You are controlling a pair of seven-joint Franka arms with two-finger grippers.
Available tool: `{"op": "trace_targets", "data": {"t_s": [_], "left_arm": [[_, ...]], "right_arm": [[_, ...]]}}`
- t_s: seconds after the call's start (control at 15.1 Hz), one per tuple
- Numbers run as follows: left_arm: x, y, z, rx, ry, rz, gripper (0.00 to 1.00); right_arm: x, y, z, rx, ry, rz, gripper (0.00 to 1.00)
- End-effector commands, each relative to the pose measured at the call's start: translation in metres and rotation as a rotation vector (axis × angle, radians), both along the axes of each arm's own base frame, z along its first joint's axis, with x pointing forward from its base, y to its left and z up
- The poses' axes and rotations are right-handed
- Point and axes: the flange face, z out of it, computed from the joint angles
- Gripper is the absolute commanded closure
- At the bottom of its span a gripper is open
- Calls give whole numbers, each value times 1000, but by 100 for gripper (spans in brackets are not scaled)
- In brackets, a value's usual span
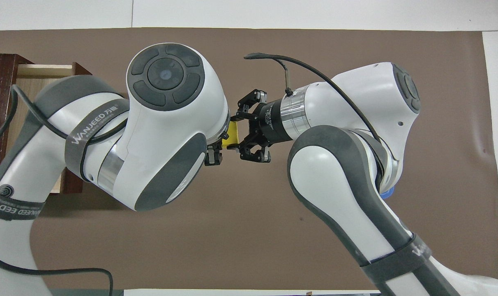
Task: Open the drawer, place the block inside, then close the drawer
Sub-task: 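Close the left gripper on the cube and open the right gripper, then lower the cube into the drawer with the left gripper while the right gripper withdraws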
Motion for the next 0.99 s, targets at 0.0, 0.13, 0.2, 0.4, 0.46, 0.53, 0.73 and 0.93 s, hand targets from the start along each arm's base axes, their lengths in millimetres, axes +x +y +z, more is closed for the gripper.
{"op": "trace_targets", "data": {"t_s": [0.0, 0.13, 0.2, 0.4, 0.46, 0.53, 0.73, 0.93], "left_arm": [[8, -1, 4, 0, -22, 15, 100], [9, 2, 4, 7, -22, 11, 100], [13, 7, 0, 15, -12, 16, 100], [24, 29, -3, 42, 15, -39, 100], [34, 52, -2, 55, 31, -66, 100], [46, 77, 5, 58, 21, -105, 100], [72, 148, 13, 62, 19, -129, 100], [93, 232, 13, 66, 35, -203, 100]], "right_arm": [[3, 1, 3, -12, 27, -39, 0], [4, 0, 3, -12, 37, -48, 0], [5, -2, 4, -11, 36, -50, 0], [20, -30, 11, -14, 47, -73, 0], [38, -70, 20, -17, 34, -118, 0], [54, -112, 28, -41, 15, -156, 0], [68, -178, 51, -84, -33, -158, 0], [67, -226, 53, -202, -137, 23, 0]]}}
